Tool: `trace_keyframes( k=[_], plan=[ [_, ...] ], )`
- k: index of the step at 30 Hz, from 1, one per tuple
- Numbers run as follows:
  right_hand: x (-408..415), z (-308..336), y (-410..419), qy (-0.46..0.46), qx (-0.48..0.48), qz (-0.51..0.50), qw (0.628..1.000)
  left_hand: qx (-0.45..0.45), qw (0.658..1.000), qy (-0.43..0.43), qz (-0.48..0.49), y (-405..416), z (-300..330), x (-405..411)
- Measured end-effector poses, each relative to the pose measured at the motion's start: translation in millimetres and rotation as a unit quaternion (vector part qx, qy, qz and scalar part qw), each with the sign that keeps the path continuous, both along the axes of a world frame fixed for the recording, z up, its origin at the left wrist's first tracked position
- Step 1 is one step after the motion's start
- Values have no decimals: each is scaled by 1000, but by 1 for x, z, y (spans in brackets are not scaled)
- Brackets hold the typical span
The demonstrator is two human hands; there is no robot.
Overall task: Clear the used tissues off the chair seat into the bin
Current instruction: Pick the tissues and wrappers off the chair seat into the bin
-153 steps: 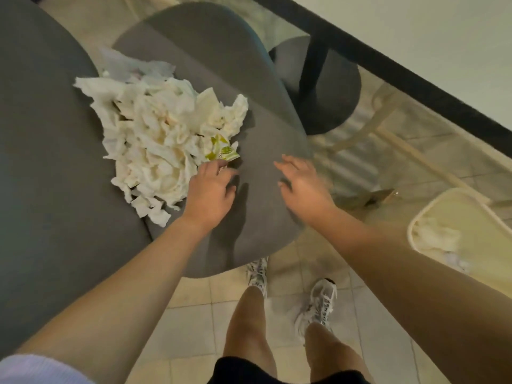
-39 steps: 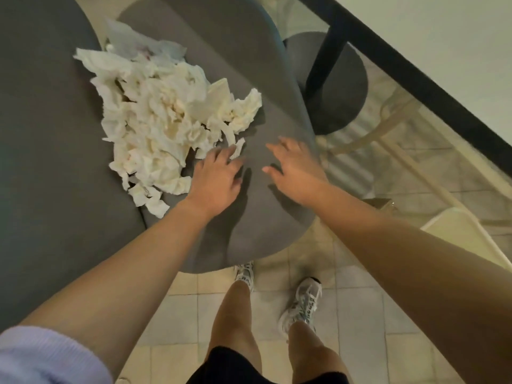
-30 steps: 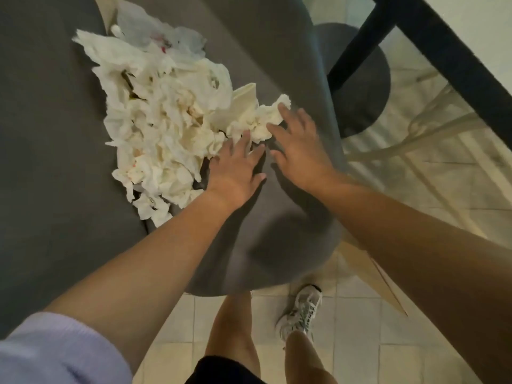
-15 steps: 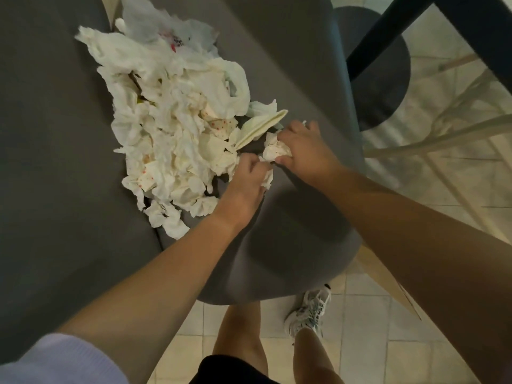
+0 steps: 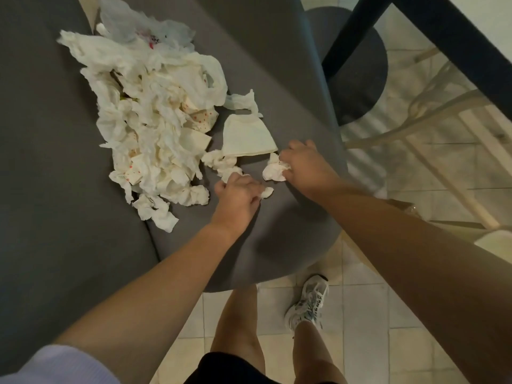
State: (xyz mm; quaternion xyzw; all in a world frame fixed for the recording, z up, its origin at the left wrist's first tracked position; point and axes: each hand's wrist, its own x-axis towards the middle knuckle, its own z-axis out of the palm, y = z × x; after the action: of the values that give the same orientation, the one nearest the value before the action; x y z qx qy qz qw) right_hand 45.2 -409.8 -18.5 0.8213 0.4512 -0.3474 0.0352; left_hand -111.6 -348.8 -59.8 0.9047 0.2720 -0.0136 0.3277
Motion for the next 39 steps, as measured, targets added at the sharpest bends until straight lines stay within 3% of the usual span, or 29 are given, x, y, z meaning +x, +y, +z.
trace_keyframes(
  k=[7,9,12,14,19,22,25,29,33,39],
  plan=[
    [-8,1,-45,12,19,-26,999,-50,989,-53,-129,-36,7,-21],
    [-11,4,-54,13,12,-29,999,-80,987,-80,-111,-46,11,-26],
    [-13,7,-65,10,15,-37,999,-142,984,-103,7,-50,18,-27],
    [-14,9,-68,8,16,-40,999,-105,990,-80,55,-48,21,-25],
    [-15,10,-70,4,5,-38,999,68,997,-3,21,-42,31,-24],
    [-16,9,-69,-1,4,-38,999,86,990,42,104,-36,31,-27],
    [-17,7,-67,0,3,-47,999,49,980,108,158,-29,22,-30],
    [-17,5,-66,-5,5,-54,999,-21,989,100,106,-29,11,-36],
    [-19,7,-69,-15,21,-55,998,-17,996,51,77,-46,14,-35],
    [-20,20,-76,-8,19,-47,999,-26,996,81,0,-47,30,-25]
  ],
)
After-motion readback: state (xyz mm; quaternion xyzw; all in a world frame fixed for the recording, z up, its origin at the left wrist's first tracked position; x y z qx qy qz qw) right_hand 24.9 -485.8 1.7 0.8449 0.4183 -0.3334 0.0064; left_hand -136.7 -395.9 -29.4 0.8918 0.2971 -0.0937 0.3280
